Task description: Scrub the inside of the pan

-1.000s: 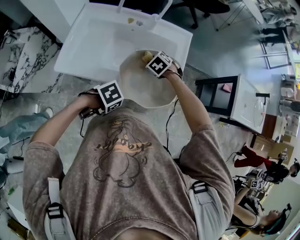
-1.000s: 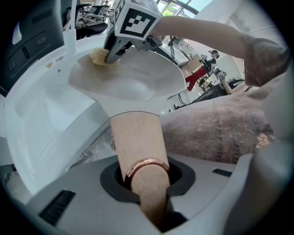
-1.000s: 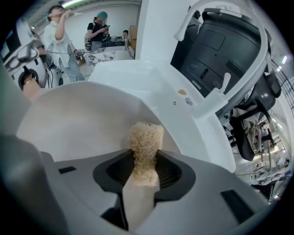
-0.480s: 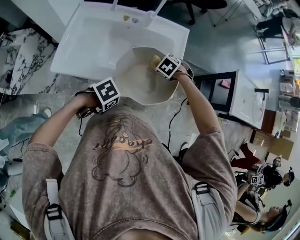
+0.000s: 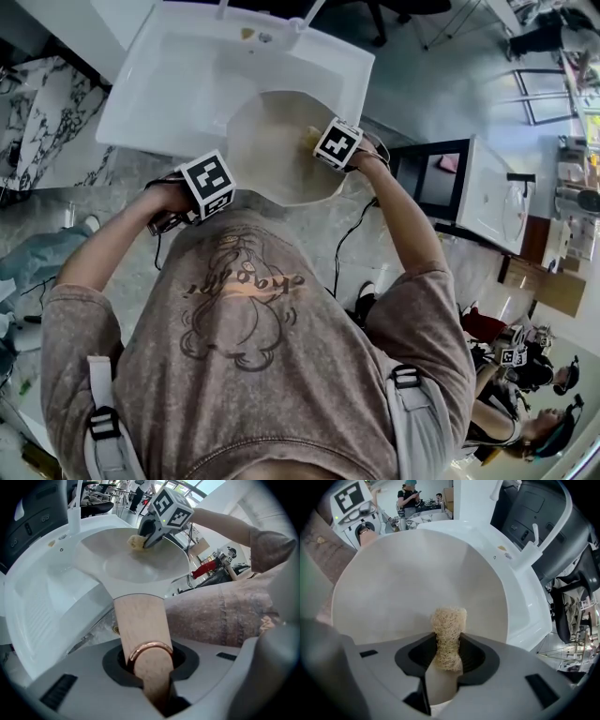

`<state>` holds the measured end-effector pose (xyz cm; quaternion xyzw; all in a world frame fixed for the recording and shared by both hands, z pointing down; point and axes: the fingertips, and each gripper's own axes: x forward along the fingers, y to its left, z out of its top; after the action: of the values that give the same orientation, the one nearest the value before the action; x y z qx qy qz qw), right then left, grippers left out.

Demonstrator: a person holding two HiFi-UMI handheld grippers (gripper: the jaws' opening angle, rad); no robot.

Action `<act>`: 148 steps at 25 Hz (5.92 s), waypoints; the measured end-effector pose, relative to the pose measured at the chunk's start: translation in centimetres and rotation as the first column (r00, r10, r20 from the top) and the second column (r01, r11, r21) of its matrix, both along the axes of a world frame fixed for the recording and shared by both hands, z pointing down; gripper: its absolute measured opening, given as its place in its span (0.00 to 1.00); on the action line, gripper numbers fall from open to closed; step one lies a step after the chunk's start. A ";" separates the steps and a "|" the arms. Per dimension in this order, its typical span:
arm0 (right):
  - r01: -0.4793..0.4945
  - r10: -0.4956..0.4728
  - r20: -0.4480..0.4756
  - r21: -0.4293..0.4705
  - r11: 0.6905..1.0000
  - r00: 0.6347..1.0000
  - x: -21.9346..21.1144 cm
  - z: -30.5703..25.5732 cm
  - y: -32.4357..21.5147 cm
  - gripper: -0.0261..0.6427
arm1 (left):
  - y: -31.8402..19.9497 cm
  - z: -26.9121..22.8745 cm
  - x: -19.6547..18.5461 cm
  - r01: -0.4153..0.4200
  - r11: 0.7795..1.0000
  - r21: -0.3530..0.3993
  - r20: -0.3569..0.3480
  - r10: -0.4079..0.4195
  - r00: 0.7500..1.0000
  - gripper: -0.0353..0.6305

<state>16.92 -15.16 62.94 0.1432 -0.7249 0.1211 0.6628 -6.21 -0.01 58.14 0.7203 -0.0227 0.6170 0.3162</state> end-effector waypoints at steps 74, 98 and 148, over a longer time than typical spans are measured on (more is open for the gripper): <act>-0.168 0.168 0.070 -0.004 0.986 0.983 -3.7 3.5 -2.0 0.26 | 0.6 -0.2 0.6 0.027 0.996 -0.084 -0.030 -0.030 0.999 0.19; -0.098 0.122 0.060 -0.309 0.946 0.991 -3.6 1.8 5.2 0.26 | 0.6 -0.1 0.6 0.013 0.996 -0.089 -0.035 -0.016 0.999 0.20; -0.315 0.276 0.459 0.009 0.949 0.844 -12.7 -4.2 -1.5 0.27 | 0.5 0.4 1.8 0.183 0.979 -0.086 -0.130 -0.193 0.973 0.19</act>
<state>4.24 -16.68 58.73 0.2486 -0.8327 0.2212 0.4426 -4.43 0.50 58.53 0.7435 -0.0461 0.5337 0.4004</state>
